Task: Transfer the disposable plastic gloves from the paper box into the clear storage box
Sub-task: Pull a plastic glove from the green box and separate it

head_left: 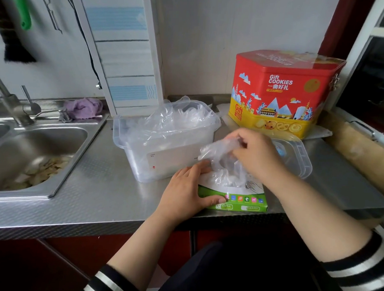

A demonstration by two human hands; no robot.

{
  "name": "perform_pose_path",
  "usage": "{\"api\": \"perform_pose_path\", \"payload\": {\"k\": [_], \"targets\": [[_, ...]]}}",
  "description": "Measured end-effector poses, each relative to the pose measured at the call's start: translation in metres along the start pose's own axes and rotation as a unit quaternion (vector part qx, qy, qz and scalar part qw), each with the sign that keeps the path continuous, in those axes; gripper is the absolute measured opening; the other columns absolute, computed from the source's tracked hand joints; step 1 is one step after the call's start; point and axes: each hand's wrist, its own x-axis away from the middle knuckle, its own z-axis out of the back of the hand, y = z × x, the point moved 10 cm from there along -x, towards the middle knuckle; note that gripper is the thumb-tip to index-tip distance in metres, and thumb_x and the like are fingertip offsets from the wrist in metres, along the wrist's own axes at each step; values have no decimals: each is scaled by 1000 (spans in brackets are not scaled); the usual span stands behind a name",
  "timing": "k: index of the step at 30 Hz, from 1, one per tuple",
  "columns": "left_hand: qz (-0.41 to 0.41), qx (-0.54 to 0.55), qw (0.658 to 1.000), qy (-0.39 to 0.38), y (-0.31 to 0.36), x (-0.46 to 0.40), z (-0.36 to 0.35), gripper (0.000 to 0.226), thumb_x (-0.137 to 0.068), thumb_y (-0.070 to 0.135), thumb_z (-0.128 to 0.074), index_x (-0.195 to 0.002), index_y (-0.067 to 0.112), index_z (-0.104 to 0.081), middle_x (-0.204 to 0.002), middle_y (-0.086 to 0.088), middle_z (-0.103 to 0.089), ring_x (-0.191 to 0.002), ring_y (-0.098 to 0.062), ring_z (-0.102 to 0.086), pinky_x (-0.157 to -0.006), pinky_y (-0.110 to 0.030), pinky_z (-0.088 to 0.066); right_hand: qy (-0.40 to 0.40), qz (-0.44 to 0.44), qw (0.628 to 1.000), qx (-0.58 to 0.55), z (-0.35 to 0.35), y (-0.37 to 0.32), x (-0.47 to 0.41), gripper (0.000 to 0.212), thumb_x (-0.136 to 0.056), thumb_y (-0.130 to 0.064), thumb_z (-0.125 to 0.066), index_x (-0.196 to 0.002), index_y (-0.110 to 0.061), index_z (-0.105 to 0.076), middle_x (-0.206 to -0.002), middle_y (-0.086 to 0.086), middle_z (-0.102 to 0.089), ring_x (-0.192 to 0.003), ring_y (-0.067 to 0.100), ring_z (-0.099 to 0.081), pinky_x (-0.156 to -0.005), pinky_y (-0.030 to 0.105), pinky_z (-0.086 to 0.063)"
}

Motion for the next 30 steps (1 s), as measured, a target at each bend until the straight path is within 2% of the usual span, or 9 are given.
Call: {"api": "perform_pose_path", "payload": {"k": [6,9,11,15,20,23,25,27,30], "targets": [[3,-10,1000,-12,-3,0,-4,89,-64,78,-63,-134,27,-44,-130,17,-56,-122,-6,-45,-103,-23,-32,67,-135,927,-343,47,-11,-48,19,-92,-17,-61,-75,-8,-63,-63,1,-69,-61,17,-62,-57,33,-55],[-13,-22,1000,-15,1,-1,-3,89,-63,81,-56,-133,28,-46,-128,14,-57,-120,-10,-47,-101,-24,-32,245,42,933,-259,100,-69,-67,15,-92,-17,-53,-78,-16,-59,-67,-4,-58,-61,3,-51,-59,22,-42],[-45,-13,999,24,9,1,5,78,-70,76,-56,-129,26,-52,-121,10,-60,-114,-13,-51,-99,-24,-32,288,194,922,-168,98,-123,-64,20,-92,-20,-50,-102,-17,-67,-88,-7,-66,-76,-2,-57,-68,17,-44],[-74,56,967,236,11,21,66,30,-93,40,-54,-111,17,-62,-112,5,-63,-104,-16,-57,-92,-35,-44,67,362,926,86,-24,-175,-81,41,-97,-25,-48,-136,-15,-54,-131,8,-60,-120,27,-54,-99,33,-41],[-62,7,921,384,1,23,151,21,-88,9,-49,-102,8,-65,-109,-5,-63,-103,-24,-58,-90,-33,-44,-256,232,926,154,-145,-115,-98,41,-100,-33,-41,-141,-27,-48,-144,-2,-50,-132,20,-44,-111,39,-31],[7,-84,954,286,-11,-22,181,30,-86,7,-45,-106,14,-65,-114,-3,-62,-104,-27,-57,-89,-35,-41,-360,217,895,150,-158,-112,-85,36,-102,-37,-41,-130,-19,-52,-121,-12,-53,-114,11,-50,-93,19,-32],[102,-137,981,92,-37,-64,167,37,-91,9,-40,-118,20,-61,-125,-2,-59,-110,-27,-56,-93,-38,-43,-410,178,883,140,-163,-105,-81,35,-101,-37,-43,-130,-19,-53,-114,-13,-50,-109,8,-46,-87,16,-27],[164,-232,952,-114,-62,-85,138,34,-97,16,-37,-122,21,-59,-125,-3,-61,-105,-24,-57,-87,-35,-44,-431,118,890,93,-168,-96,-84,35,-100,-34,-46,-131,-21,-54,-122,-12,-52,-115,7,-44,-94,20,-29],[161,-279,919,-226,-75,-91,112,34,-101,18,-35,-126,13,-57,-124,-5,-61,-104,-23,-56,-76,-25,-36,-397,20,917,-24,-173,-83,-103,38,-97,-27,-45,-130,-11,-58,-131,1,-59,-121,16,-53,-106,31,-37]]}}
